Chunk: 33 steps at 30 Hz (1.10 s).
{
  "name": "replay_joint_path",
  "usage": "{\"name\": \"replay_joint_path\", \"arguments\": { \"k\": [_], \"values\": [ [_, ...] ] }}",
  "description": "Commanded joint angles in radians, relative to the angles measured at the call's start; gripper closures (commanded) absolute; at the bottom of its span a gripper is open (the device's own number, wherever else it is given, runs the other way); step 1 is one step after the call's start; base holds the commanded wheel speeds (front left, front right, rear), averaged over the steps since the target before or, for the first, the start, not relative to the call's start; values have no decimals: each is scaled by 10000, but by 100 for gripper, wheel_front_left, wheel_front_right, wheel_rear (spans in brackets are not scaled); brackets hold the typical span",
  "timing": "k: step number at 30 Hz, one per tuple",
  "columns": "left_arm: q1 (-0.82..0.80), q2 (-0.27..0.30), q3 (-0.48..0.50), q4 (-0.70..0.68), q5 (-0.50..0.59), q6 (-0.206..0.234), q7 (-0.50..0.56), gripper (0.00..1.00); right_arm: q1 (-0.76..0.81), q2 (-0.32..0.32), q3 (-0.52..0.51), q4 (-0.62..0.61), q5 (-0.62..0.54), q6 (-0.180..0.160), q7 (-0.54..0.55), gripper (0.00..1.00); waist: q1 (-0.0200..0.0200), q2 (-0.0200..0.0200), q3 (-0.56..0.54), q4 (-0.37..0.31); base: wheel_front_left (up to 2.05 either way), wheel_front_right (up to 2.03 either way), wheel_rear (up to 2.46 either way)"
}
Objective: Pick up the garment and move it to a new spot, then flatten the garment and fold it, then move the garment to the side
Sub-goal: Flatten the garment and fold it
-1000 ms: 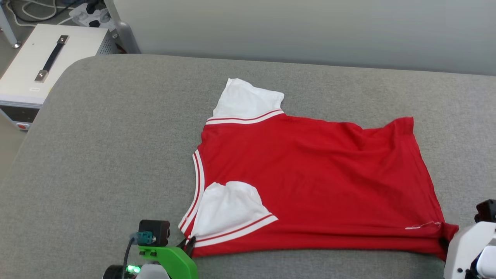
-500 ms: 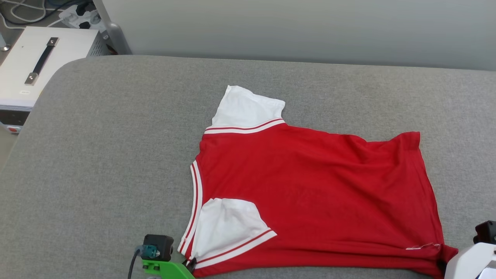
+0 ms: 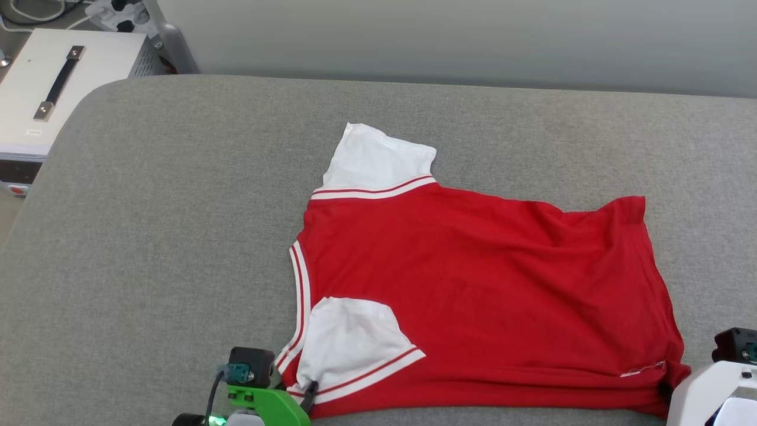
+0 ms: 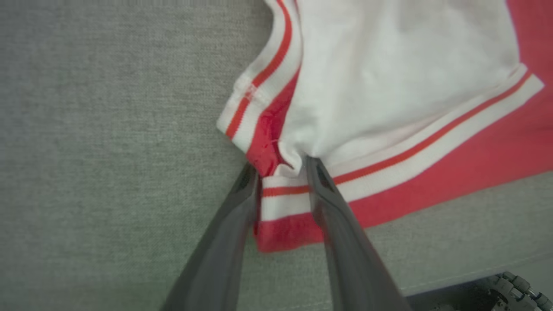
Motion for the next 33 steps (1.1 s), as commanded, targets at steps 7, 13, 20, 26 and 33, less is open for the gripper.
{"name": "replay_joint_path", "arguments": {
  "k": [7,13,20,26,33],
  "values": [
    [-205,-11,195,-79,124,21,-600,0,-264,-165,279,-212,353,-19,-881,0,0,0,-551,-7,0,0,0],
    [-545,120,475,-1043,635,-165,-2280,0,-335,-433,683,-1347,687,-19,-2621,0,0,0,-902,-32,0,0,0],
    [-511,-32,632,-1264,1202,-122,-4069,0,-364,-401,875,-1611,219,-19,-4902,0,0,0,-934,-147,0,0,0],
    [-350,-228,930,-1354,1609,-323,-4549,0,-332,25,921,-1508,76,-19,-6472,0,0,0,-764,-275,0,0,0],
    [-314,-617,1682,-1553,2194,-735,-4582,0,-493,249,1138,-1384,-4,-19,-7342,0,0,0,-416,-555,0,0,0]
  ]
}}
